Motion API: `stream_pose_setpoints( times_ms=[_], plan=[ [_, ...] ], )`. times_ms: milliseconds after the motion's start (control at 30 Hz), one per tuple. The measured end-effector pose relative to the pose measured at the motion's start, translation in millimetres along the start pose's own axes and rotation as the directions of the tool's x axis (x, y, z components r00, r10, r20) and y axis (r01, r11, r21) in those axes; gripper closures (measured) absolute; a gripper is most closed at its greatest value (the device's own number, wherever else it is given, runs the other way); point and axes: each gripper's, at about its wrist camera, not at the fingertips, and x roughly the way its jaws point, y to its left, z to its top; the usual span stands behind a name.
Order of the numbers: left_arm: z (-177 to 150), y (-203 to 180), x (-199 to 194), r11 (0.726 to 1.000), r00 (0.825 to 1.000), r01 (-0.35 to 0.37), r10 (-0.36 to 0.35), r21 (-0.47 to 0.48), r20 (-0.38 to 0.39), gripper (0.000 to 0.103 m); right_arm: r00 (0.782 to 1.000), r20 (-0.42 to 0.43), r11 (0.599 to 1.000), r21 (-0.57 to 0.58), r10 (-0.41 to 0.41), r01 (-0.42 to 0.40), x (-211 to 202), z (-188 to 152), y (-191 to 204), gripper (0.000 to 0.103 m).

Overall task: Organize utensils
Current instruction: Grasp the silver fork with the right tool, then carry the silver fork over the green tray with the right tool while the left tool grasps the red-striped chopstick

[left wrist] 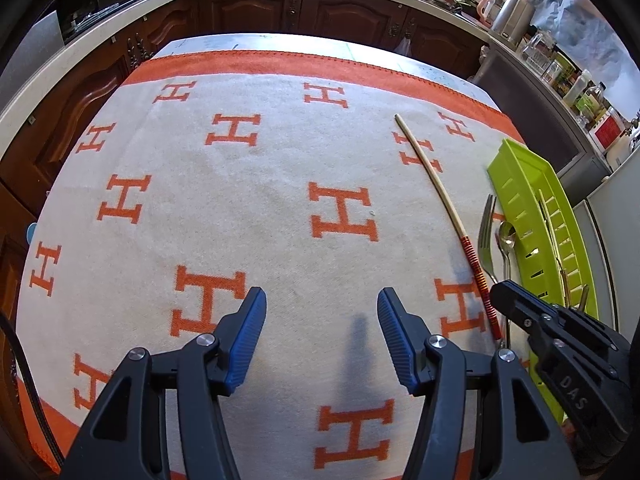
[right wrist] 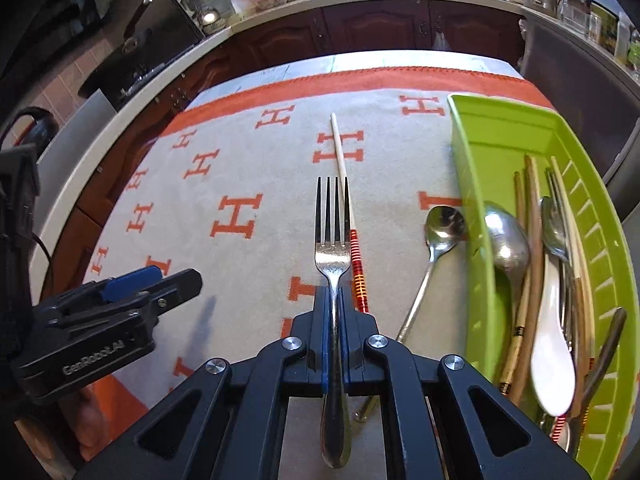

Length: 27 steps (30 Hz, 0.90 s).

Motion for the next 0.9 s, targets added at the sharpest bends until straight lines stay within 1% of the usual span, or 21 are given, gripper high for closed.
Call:
stream_pose_setpoints(
  times_ms=[200, 300, 367, 467, 567, 633, 733, 900],
  plan=[
    [10.5, -22.7, -1.1, 0.999, 1.000, 0.011, -0.012, 0.032, 0.008, 0.046, 0.997, 0.068, 0.997, 0.060, 0.041, -0.045, -35.5, 8.9, -21.1, 0.099],
    [18.8, -36.6, 3.7, 0.999, 0.999, 0.035, -0.035, 0.035, -0.008, 0.046, 0.994, 0.101, 0.994, 0.097, 0.048, -0.057, -55.0, 13.3, -38.2, 0.099],
    [25.4, -45.1, 10.0, 0.998, 0.998, 0.063, -0.062, 0.019, -0.032, 0.046, 0.992, 0.117, 0.991, 0.121, 0.038, -0.052, -66.5, 16.0, -51.3, 0.099],
    [36.1, -58.0, 18.4, 0.995, 0.993, 0.100, -0.100, -0.006, -0.062, 0.046, 0.989, 0.147, 0.986, 0.164, -0.004, -0.020, -80.9, 18.6, -75.1, 0.099],
    [47.8, -72.5, 26.0, 0.996, 0.993, 0.092, -0.092, -0.006, -0.072, 0.046, 0.984, 0.162, 0.978, 0.206, -0.070, 0.035, -90.9, 19.8, -101.0, 0.099],
    [53.6, -82.1, 31.5, 0.997, 0.994, 0.073, -0.073, 0.000, -0.078, 0.046, 0.982, 0.155, 0.971, 0.227, -0.105, 0.068, -92.4, 20.4, -115.6, 0.099],
    [60.7, -96.0, 41.8, 0.999, 0.995, 0.035, -0.034, 0.014, -0.094, 0.046, 0.983, 0.136, 0.964, 0.254, -0.123, 0.085, -91.4, 19.0, -137.7, 0.099],
    [63.4, -111.7, 57.6, 0.998, 0.992, -0.038, 0.042, 0.043, -0.119, 0.047, 0.986, 0.111, 0.957, 0.277, -0.123, 0.088, -85.0, 15.6, -161.6, 0.099]
  ],
)
